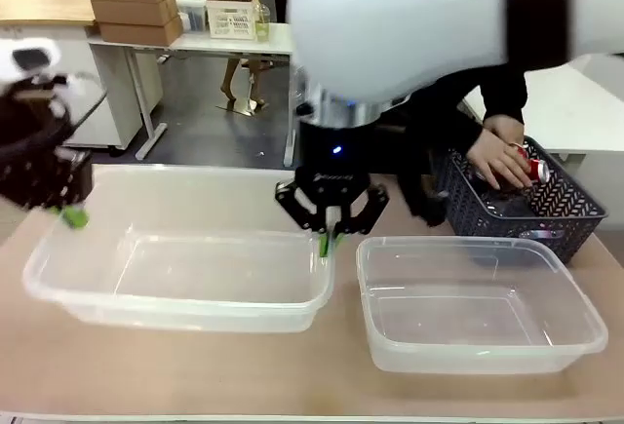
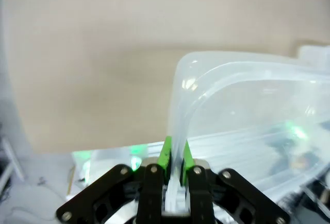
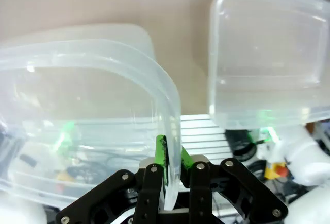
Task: Sort the waste into each basket.
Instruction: Pick up the Organizing box on the left side of the table and lift it.
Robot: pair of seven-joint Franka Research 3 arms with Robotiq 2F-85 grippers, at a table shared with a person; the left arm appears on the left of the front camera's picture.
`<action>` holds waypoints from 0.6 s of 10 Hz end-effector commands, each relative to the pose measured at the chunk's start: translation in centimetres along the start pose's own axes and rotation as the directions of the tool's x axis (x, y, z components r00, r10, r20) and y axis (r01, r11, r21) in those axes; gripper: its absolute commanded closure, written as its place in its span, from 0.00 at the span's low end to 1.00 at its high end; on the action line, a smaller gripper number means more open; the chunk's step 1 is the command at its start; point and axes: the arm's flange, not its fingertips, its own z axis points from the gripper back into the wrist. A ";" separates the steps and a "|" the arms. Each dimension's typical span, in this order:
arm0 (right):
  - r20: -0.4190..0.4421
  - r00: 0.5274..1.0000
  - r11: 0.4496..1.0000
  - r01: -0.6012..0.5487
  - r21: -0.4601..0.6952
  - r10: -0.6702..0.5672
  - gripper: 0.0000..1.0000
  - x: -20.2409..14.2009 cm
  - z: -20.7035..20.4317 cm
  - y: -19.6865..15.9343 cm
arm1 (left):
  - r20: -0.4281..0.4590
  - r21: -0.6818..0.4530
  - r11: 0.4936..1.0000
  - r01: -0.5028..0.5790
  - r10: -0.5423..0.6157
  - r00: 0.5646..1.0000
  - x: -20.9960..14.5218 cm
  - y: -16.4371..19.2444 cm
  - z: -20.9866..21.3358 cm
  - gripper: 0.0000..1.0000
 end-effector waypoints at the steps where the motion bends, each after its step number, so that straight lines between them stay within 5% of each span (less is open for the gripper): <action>1: -0.013 0.995 0.995 -0.098 -0.037 0.097 1.00 -0.6 -1.5 -2.2 | -0.055 0.037 0.999 -0.010 0.012 0.998 -0.8 1.7 -2.9 1.00; 2: 0.000 1.000 1.000 0.000 0.000 0.000 1.00 0.0 0.0 0.0 | -0.055 0.037 0.999 -0.010 0.012 0.998 -0.8 1.7 -2.9 1.00; 5: 0.015 0.999 0.999 -0.034 0.003 0.034 0.94 -0.3 0.5 -0.2 | -0.064 0.013 1.000 -0.006 0.007 0.998 -0.7 0.4 -2.4 0.93; 6: -0.003 0.999 0.999 -0.049 0.010 0.049 0.94 1.6 0.3 -1.2 | -0.042 -0.045 0.995 -0.088 0.086 0.995 0.3 -1.5 -2.2 0.93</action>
